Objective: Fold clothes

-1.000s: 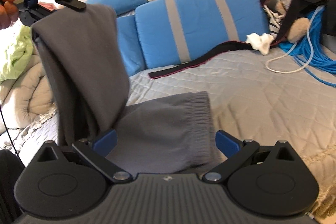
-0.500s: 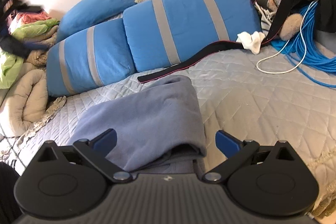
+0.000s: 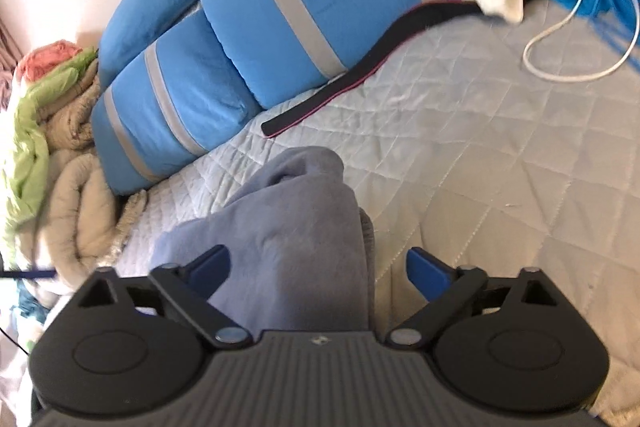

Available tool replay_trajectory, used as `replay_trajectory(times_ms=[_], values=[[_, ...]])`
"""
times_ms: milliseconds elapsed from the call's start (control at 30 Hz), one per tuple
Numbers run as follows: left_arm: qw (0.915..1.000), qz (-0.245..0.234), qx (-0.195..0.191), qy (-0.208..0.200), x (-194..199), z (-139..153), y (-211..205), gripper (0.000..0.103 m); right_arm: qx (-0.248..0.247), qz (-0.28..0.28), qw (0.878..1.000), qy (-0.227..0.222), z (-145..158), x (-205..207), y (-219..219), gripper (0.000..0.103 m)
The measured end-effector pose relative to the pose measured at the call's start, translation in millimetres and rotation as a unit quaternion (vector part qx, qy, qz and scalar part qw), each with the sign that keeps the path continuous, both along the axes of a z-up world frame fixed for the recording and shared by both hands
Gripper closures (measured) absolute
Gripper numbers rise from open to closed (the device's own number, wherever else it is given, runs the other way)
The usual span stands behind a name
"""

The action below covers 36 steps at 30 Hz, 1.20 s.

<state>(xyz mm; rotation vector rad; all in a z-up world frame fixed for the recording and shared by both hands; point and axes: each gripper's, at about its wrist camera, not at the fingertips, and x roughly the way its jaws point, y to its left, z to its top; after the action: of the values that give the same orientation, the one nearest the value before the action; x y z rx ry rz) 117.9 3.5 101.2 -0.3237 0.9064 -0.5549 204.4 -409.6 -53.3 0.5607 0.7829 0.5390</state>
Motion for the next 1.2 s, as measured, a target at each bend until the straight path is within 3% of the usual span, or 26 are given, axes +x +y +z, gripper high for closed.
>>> replay_trajectory(times_ms=[133, 233, 300, 467, 633, 833, 1200], values=[[0.9998, 0.004, -0.006, 0.020, -6.1, -22.3, 4.3, 0.006, 0.017, 0.034, 0.999, 0.029, -6.0, 15.2, 1.4, 0.028], [0.9994, 0.005, -0.009, 0.032, -8.8, -34.4, 5.6, 0.006, 0.028, 0.054, 0.997, 0.043, -8.0, 19.7, 5.0, 0.050], [0.9994, -0.002, -0.010, 0.035, -11.5, -40.1, 4.0, 0.006, 0.010, 0.058, 0.997, 0.047, -6.2, 21.2, 8.8, 0.075], [0.9992, -0.026, 0.001, 0.030, -21.9, -51.8, -4.9, 0.006, 0.000, 0.066, 0.997, 0.050, 13.3, 18.8, 11.7, 0.093], [0.9977, -0.044, 0.048, -0.019, -42.8, -60.3, -26.2, 0.006, -0.003, 0.057, 0.996, 0.072, 48.0, 14.3, 21.7, 0.098], [0.9892, -0.047, 0.106, -0.089, -77.3, -67.3, -58.5, 0.006, -0.034, 0.064, 0.995, 0.063, 117.9, 4.6, 59.7, 0.098], [0.9826, -0.040, 0.091, -0.157, -122.3, -65.0, -81.1, 0.006, -0.049, 0.124, 0.991, 0.016, 230.4, -27.6, 175.0, 0.099]])
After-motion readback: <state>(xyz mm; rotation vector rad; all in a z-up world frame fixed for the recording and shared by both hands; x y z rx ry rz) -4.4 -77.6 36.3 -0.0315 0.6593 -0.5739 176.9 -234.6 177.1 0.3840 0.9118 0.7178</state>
